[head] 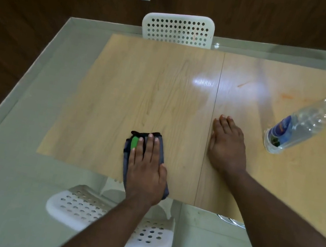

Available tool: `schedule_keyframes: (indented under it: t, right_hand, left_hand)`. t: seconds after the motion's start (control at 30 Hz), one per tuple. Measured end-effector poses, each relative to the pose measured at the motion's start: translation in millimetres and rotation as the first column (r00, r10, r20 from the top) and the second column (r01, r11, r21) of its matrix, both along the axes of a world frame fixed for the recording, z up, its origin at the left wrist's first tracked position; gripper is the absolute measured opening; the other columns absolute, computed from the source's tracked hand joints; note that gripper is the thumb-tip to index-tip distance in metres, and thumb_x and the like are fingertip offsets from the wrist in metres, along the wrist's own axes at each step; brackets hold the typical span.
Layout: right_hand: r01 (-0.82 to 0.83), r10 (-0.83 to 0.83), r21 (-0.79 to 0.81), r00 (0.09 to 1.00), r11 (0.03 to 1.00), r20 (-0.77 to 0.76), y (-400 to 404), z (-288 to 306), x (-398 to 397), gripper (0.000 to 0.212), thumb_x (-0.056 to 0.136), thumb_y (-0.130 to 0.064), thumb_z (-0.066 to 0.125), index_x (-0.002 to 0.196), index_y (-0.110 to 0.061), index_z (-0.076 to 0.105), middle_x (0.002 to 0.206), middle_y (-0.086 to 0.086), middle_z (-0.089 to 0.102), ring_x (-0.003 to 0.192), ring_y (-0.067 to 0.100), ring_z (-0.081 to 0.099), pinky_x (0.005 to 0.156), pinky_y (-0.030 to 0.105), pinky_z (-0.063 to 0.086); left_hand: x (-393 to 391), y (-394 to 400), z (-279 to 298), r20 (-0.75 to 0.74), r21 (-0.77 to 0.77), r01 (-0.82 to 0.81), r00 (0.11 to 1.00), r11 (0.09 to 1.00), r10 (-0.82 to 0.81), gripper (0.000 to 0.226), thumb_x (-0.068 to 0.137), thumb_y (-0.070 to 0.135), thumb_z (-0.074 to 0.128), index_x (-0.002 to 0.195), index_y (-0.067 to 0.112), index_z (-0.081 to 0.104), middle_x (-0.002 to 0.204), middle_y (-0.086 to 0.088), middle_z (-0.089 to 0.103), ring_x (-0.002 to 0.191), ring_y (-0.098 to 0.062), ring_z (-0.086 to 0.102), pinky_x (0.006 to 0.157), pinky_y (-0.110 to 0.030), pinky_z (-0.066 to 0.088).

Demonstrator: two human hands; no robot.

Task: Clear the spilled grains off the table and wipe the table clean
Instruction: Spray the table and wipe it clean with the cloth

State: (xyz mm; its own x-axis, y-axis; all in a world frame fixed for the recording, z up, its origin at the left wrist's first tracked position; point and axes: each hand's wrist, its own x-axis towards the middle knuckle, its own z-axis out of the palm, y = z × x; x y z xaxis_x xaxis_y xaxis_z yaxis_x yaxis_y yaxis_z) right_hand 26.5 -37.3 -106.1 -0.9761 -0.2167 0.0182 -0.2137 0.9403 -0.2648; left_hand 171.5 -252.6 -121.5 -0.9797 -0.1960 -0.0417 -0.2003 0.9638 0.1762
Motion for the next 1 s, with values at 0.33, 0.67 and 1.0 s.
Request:
schedule_keyframes:
  t: [0.33, 0.67, 1.0]
  right_hand:
    - [0.017, -0.017, -0.018, 1.0, 1.0, 0.026, 1.8, -7.7, -1.3, 0.06, 0.11, -0.038, 0.025, 0.166, -0.018, 0.027, 0.175, 0.002, 0.02, 0.163, 0.017, 0.008, 0.132, 0.041, 0.011]
    - [0.03, -0.029, -0.024, 0.999, 0.999, 0.024, 2.1, -10.1, -5.7, 0.061, 0.108, -0.036, 0.024, 0.167, -0.019, 0.026, 0.175, 0.0, 0.02, 0.163, 0.015, 0.007, 0.131, 0.039, 0.01]
    - [0.041, -0.037, -0.073, 0.998, 0.996, 0.06, 6.6, -2.8, -1.7, 0.065, 0.104, -0.026, 0.039, 0.166, -0.013, 0.027, 0.175, 0.006, 0.02, 0.162, 0.017, 0.01, 0.13, 0.033, 0.002]
  left_hand:
    - [-107.1, 26.3, 11.4, 0.045, 0.027, 0.229, 0.972, 0.973, -0.23, 0.074, 0.103, 0.044, 0.016, 0.168, 0.02, -0.011, 0.176, 0.0, -0.012, 0.162, -0.021, -0.012, 0.132, -0.046, -0.001]
    - [-294.0, 62.5, 21.0, 0.067, -0.031, 0.347, 0.937, 0.937, -0.344, 0.069, 0.108, 0.04, 0.026, 0.169, 0.018, 0.002, 0.177, -0.003, 0.002, 0.163, -0.027, 0.001, 0.132, -0.046, 0.002]
    - [-96.2, 67.4, 15.7, 0.047, 0.071, 0.322, 0.944, 0.944, -0.325, 0.072, 0.106, 0.044, 0.021, 0.168, 0.021, -0.009, 0.176, 0.0, -0.012, 0.162, -0.02, -0.013, 0.132, -0.047, 0.005]
